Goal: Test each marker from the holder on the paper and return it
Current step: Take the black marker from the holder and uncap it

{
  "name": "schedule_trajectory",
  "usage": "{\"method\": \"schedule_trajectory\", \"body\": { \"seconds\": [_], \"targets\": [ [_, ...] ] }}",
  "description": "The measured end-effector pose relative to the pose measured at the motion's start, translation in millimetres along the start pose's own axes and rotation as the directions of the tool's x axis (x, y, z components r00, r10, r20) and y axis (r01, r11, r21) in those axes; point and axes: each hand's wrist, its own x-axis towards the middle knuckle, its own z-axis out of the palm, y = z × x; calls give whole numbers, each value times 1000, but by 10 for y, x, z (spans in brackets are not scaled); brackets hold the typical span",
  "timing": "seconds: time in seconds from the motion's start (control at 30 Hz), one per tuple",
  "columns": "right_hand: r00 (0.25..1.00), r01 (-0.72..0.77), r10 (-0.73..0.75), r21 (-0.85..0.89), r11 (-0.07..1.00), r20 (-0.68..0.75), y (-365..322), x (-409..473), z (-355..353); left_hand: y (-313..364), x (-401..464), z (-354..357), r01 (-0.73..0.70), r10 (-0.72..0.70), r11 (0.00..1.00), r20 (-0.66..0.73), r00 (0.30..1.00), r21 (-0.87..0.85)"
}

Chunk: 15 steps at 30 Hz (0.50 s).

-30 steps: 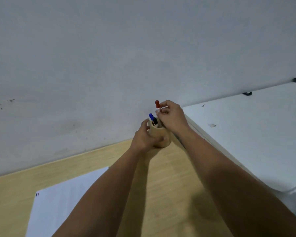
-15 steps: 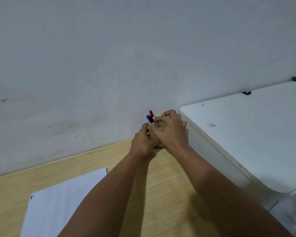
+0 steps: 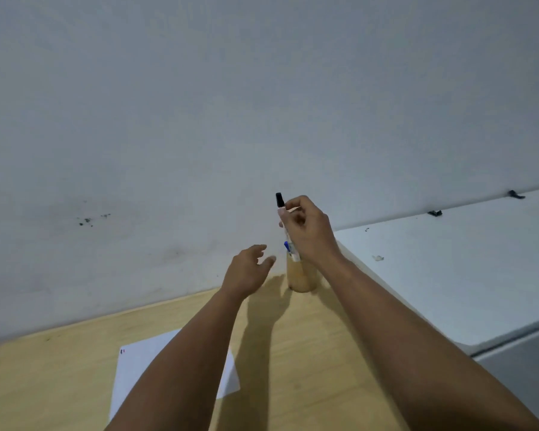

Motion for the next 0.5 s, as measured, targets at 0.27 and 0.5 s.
{"method": "schedule_trajectory", "body": {
  "seconds": [0.27, 0.5],
  "targets": [
    [884, -112, 81, 42, 993, 460, -802, -610, 424, -14, -815, -1121, 25, -131, 923, -253, 959, -383],
    [797, -26, 11, 17, 1000, 604, -1257, -1033, 1055, -395, -1340, -1868, 30, -193, 908, -355, 915, -417]
  ]
}}
